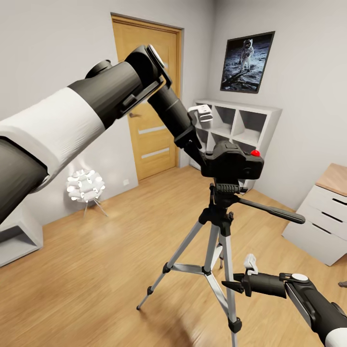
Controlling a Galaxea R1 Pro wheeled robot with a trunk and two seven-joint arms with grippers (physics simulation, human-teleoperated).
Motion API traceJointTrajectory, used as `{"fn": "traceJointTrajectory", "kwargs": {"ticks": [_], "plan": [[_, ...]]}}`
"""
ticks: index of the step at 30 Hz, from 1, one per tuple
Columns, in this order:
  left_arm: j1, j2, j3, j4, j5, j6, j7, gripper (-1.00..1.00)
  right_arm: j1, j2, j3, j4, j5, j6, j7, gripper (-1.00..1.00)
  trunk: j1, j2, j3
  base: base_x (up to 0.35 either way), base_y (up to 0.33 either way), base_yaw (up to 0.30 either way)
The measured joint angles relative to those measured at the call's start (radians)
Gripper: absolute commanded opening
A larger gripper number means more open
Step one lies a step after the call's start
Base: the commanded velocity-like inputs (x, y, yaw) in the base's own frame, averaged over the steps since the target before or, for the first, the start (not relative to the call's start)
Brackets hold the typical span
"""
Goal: Attach the digital camera to the camera tripod in the bedroom.
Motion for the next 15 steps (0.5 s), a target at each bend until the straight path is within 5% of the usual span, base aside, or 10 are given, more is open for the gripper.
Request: {"fn": "traceJointTrajectory", "kwargs": {"ticks": [9,15], "plan": [[0.0,0.001,0.049,0.0,0.008,0.001,0.0,1.0,0.0,-0.001,0.001,0.0,-0.001,0.0,0.001,-1.0,0.0,0.0,0.0,0.0,0.0,0.0],[0.001,0.007,0.053,-0.002,0.046,0.0,0.0,1.0,0.0,-0.002,0.0,0.0,-0.001,0.0,0.001,-1.0,0.0,0.0,0.0,0.0,0.0,0.0]]}}
